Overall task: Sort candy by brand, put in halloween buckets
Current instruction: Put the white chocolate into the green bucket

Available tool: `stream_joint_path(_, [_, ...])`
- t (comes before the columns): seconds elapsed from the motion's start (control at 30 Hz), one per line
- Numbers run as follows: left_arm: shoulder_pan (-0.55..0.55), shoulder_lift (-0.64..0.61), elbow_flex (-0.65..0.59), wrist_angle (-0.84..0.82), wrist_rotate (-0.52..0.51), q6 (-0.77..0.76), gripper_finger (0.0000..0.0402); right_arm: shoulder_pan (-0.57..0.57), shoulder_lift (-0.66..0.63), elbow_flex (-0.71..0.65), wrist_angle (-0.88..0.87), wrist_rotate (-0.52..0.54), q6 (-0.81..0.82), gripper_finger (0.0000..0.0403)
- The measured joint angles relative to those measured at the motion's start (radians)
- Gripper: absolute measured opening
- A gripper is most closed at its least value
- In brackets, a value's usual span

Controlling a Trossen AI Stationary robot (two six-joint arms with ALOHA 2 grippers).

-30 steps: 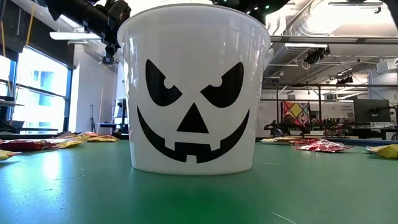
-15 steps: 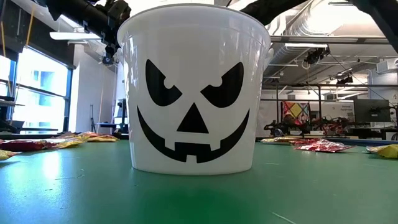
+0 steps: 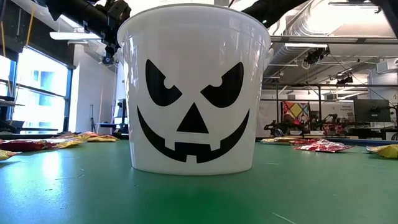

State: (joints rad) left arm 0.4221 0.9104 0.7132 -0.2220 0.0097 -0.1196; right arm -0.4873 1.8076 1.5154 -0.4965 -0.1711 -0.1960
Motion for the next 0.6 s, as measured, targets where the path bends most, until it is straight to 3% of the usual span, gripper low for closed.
stream_joint_path(0.27, [0.000,0.000,0.000,0.000,0.001,0.000,0.0000,0.046,-0.263,-0.303,0.187,0.105,0.160,0.0000])
stream_joint_path(0.6, [-0.001,0.000,0.000,-0.007,0.013,-0.016,0.0000,0.159,-0.594,-0.606,0.197,0.279,0.401,0.0000])
